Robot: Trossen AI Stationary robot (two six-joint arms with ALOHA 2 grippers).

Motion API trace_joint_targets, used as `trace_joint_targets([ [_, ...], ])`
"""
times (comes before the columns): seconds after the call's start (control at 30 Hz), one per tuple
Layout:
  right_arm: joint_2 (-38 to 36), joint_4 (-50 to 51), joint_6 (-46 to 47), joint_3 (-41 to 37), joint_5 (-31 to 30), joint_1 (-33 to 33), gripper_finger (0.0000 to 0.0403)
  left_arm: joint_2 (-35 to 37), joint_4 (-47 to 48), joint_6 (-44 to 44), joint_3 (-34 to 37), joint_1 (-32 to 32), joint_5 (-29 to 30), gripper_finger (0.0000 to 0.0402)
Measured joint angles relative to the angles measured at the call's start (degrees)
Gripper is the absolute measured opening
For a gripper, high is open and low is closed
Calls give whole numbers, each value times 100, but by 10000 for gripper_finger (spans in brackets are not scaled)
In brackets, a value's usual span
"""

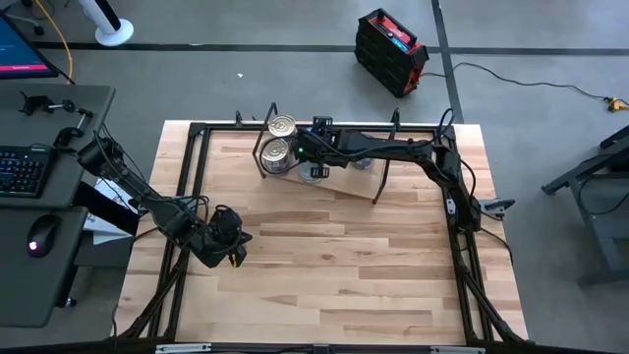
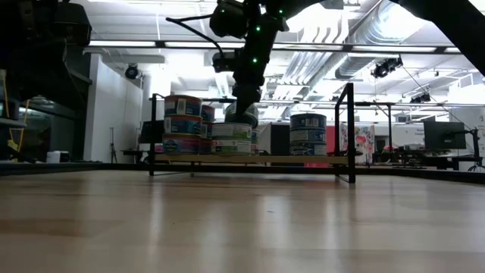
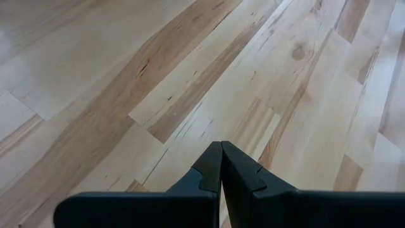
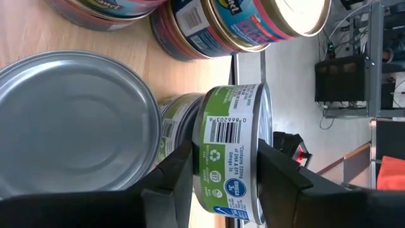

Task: Stack canned seafood by type on shelf
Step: Stack the green white tuna can on top of the other green white tuna cans on the shelf

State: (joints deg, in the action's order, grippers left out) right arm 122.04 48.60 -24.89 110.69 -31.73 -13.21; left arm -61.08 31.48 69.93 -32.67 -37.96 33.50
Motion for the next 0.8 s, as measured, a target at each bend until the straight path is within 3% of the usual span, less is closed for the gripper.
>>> trace_joint_targets([
  [0.5,-9,246,388,4,37,7,127,0,1,68,0,-1,0,0],
  [0.8,13,315,407,-11,796,-23,211,0,9,57,0,-2,-2,0],
])
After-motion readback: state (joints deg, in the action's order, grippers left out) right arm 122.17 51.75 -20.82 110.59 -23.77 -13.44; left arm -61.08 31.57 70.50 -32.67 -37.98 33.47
